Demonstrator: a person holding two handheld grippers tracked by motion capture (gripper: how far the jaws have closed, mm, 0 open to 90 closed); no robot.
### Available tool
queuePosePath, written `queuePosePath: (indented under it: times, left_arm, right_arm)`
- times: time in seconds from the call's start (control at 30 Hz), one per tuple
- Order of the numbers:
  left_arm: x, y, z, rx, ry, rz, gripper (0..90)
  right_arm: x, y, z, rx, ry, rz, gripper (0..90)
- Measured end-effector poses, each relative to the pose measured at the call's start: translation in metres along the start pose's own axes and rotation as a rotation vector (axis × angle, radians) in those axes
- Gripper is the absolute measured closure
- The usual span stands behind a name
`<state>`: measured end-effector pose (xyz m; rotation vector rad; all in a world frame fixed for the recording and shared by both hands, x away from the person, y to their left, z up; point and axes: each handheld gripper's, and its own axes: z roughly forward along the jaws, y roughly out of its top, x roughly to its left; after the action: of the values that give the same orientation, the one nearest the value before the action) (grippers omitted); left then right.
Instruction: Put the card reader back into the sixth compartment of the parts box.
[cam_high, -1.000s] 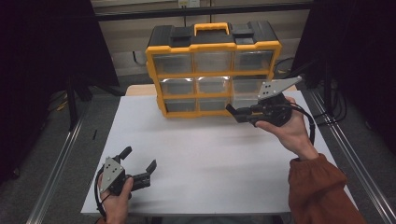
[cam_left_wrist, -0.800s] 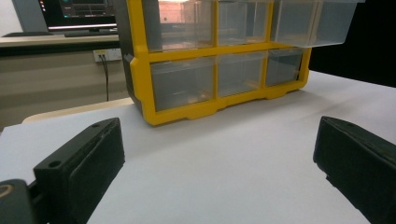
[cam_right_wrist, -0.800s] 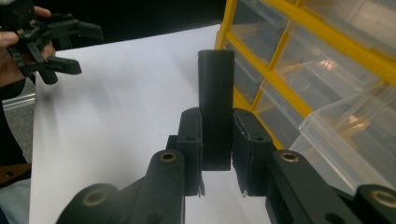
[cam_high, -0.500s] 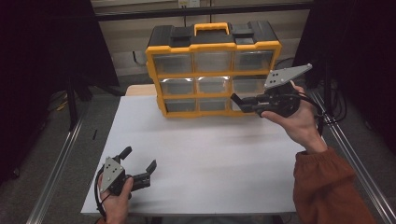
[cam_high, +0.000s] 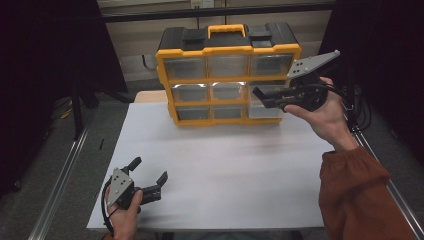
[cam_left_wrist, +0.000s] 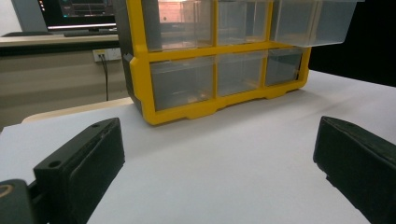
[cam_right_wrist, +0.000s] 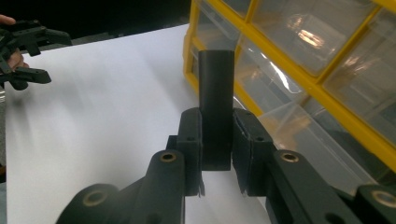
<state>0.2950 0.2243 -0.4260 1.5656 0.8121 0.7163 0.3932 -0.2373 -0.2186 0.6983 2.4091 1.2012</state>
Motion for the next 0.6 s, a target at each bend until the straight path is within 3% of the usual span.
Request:
queuePosePath:
  times: [0.6]
  left_arm:
    - [0.000,0.000,0.000,-0.007,-0.001,0.001,2.0]
  right_arm:
    - [-0.026,0.013,-0.003,0.096,-0.062,0.025,73.8]
